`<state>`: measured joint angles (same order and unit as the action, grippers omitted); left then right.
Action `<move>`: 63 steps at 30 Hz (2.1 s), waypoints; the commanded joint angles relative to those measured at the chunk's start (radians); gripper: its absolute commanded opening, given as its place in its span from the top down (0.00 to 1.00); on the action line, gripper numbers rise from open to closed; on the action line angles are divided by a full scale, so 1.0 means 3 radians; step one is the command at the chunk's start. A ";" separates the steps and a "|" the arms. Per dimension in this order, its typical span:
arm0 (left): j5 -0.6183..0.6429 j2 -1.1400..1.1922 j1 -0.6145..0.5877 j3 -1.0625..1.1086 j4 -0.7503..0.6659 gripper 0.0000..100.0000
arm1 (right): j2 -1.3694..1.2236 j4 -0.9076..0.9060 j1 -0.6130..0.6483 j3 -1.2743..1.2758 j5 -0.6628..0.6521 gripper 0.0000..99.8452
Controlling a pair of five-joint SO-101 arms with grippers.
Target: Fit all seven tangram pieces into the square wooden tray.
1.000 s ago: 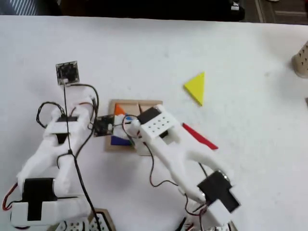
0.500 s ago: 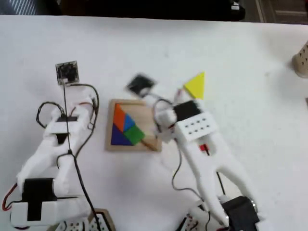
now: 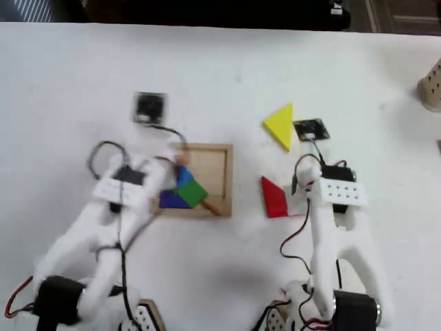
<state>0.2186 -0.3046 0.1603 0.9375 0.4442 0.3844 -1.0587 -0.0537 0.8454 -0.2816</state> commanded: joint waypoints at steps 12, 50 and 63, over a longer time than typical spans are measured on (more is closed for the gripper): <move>-0.0245 0.0161 0.1675 0.0020 0.0307 0.98 | 0.0238 0.0100 -0.0033 0.0051 0.0000 0.98; -0.0266 -0.0258 0.1532 -0.0312 0.1130 0.98 | 0.0228 0.0100 -0.0028 0.0051 0.0000 0.98; -0.0660 -0.0248 0.1788 -0.0118 0.1038 0.98 | 0.0253 0.0171 0.0038 0.0123 0.0000 0.98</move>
<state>0.0253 -0.3475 0.6774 0.9129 0.8155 0.4181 -1.0219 -0.0491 0.8869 -0.2816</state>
